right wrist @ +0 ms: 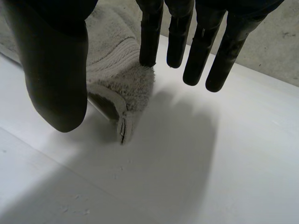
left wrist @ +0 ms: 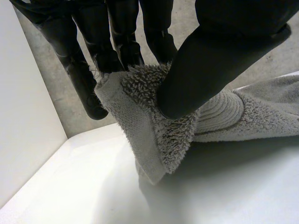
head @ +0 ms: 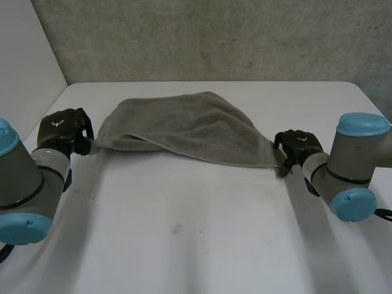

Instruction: Fold the towel.

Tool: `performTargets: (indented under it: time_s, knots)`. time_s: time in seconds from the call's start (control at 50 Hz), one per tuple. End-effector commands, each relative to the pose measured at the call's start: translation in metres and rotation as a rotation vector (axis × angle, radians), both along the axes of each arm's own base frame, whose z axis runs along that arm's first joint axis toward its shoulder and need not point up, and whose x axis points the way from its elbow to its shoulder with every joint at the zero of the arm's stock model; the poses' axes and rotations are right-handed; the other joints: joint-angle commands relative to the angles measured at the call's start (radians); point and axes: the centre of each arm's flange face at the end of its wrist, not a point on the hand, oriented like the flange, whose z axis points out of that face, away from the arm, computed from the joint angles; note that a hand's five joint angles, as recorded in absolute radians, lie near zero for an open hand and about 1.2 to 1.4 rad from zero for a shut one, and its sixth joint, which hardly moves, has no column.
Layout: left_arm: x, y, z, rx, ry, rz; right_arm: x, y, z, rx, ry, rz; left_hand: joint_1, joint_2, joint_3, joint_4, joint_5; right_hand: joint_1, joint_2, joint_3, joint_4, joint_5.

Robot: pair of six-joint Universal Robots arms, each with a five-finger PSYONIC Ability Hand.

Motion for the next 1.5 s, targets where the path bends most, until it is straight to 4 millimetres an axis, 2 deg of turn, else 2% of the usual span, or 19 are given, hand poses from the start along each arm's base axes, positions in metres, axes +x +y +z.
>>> performTargets:
  time_s: [0.02, 0.34, 0.44, 0.52, 0.62, 0.66, 0.68, 0.72, 0.74, 0.78, 0.8, 0.84, 0.9, 1.0, 1.14, 1.28, 1.34, 1.38, 1.5]
  knots:
    - [0.0, 0.0, 0.0, -0.001, 0.0, 0.001, 0.001, -0.005, -0.002, -0.015, -0.002, -0.005, 0.211, 0.178, 0.179, 0.178, 0.2, 0.073, 0.072, 0.071, 0.078, 0.07]
    - [0.0, 0.0, 0.0, 0.0, 0.0, 0.001, 0.002, -0.009, 0.002, -0.056, -0.016, -0.004, 0.211, 0.178, 0.179, 0.178, 0.2, 0.534, 0.533, 0.532, 0.539, 0.531]
    - [0.0, 0.0, 0.0, 0.0, 0.0, 0.001, 0.003, -0.01, 0.002, -0.057, -0.022, 0.004, 0.211, 0.178, 0.179, 0.178, 0.2, 0.911, 0.91, 0.909, 0.916, 0.908]
    - [0.0, 0.0, 0.0, 0.0, 0.0, 0.001, 0.004, -0.011, 0.007, -0.069, -0.029, 0.009, 0.211, 0.178, 0.179, 0.178, 0.2, 0.911, 0.91, 0.91, 0.917, 0.908]
    - [0.0, 0.0, 0.012, -0.034, 0.006, -0.002, 0.0, -0.013, 0.049, -0.148, -0.059, 0.018, 0.211, 0.178, 0.179, 0.178, 0.2, 0.911, 0.91, 0.91, 0.917, 0.908]
    - [0.0, 0.0, 0.02, -0.054, 0.007, -0.001, -0.015, -0.012, 0.105, -0.261, -0.087, 0.027, 0.211, 0.178, 0.179, 0.178, 0.2, 0.911, 0.91, 0.91, 0.917, 0.908]
    - [0.003, 0.0, 0.031, -0.085, 0.012, 0.005, -0.015, -0.012, 0.105, -0.262, -0.087, 0.027, 0.211, 0.178, 0.179, 0.178, 0.2, 0.911, 0.91, 0.91, 0.917, 0.908]
    - [0.006, 0.001, 0.046, -0.128, 0.013, 0.013, -0.027, 0.002, 0.155, -0.345, -0.086, 0.061, 0.211, 0.178, 0.179, 0.178, 0.2, 0.911, 0.91, 0.91, 0.917, 0.908]
    - [0.009, 0.004, 0.061, -0.167, 0.008, 0.018, -0.027, 0.002, 0.155, -0.345, -0.086, 0.061, 0.211, 0.178, 0.179, 0.178, 0.2, 0.911, 0.91, 0.91, 0.917, 0.908]
    - [0.01, 0.01, 0.078, -0.21, 0.002, 0.006, -0.032, 0.027, 0.198, -0.404, -0.037, 0.12, 0.211, 0.178, 0.179, 0.178, 0.2, 0.911, 0.91, 0.91, 0.917, 0.908]
    - [0.009, 0.018, 0.094, -0.251, -0.007, -0.015, -0.032, 0.027, 0.199, -0.404, -0.037, 0.12, 0.211, 0.178, 0.179, 0.178, 0.2, 0.911, 0.91, 0.91, 0.917, 0.908]
    - [0.008, 0.028, 0.11, -0.293, -0.012, -0.044, -0.036, 0.055, 0.234, -0.465, 0.047, 0.161, 0.211, 0.178, 0.179, 0.178, 0.2, 0.911, 0.91, 0.91, 0.917, 0.908]
    - [0.006, 0.048, 0.139, -0.367, -0.007, -0.094, -0.038, 0.066, 0.247, -0.492, 0.091, 0.172, 0.211, 0.178, 0.179, 0.178, 0.2, 0.911, 0.91, 0.91, 0.917, 0.908]
    - [0.005, 0.074, 0.168, -0.427, -0.003, -0.139, -0.043, 0.103, 0.294, -0.603, 0.228, 0.191, 0.211, 0.178, 0.179, 0.178, 0.2, 0.911, 0.91, 0.91, 0.917, 0.908]
    - [0.008, 0.077, 0.174, -0.383, -0.014, -0.139, -0.044, 0.103, 0.29, -0.508, 0.33, 0.223, 0.211, 0.178, 0.179, 0.178, 0.2, 0.911, 0.91, 0.91, 0.917, 0.908]
    - [0.0, 0.028, 0.121, -0.175, -0.061, -0.144, -0.036, 0.063, 0.223, -0.292, 0.577, 0.365, 0.211, 0.178, 0.179, 0.178, 0.2, 0.911, 0.91, 0.91, 0.917, 0.908]
    - [-0.006, 0.003, 0.098, -0.119, -0.112, -0.151, -0.035, 0.052, 0.213, -0.28, 0.61, 0.37, 0.211, 0.178, 0.179, 0.178, 0.2, 0.911, 0.91, 0.91, 0.917, 0.908]
    - [-0.008, -0.009, 0.088, -0.103, -0.145, -0.154, -0.029, 0.028, 0.199, -0.286, 0.639, 0.345, 0.211, 0.178, 0.179, 0.178, 0.2, 0.911, 0.91, 0.91, 0.917, 0.908]
    - [-0.02, -0.054, 0.083, -0.16, -0.269, -0.159, -0.012, -0.013, 0.214, -0.5, 0.646, 0.215, 0.211, 0.178, 0.179, 0.178, 0.2, 0.911, 0.91, 0.91, 0.917, 0.908]
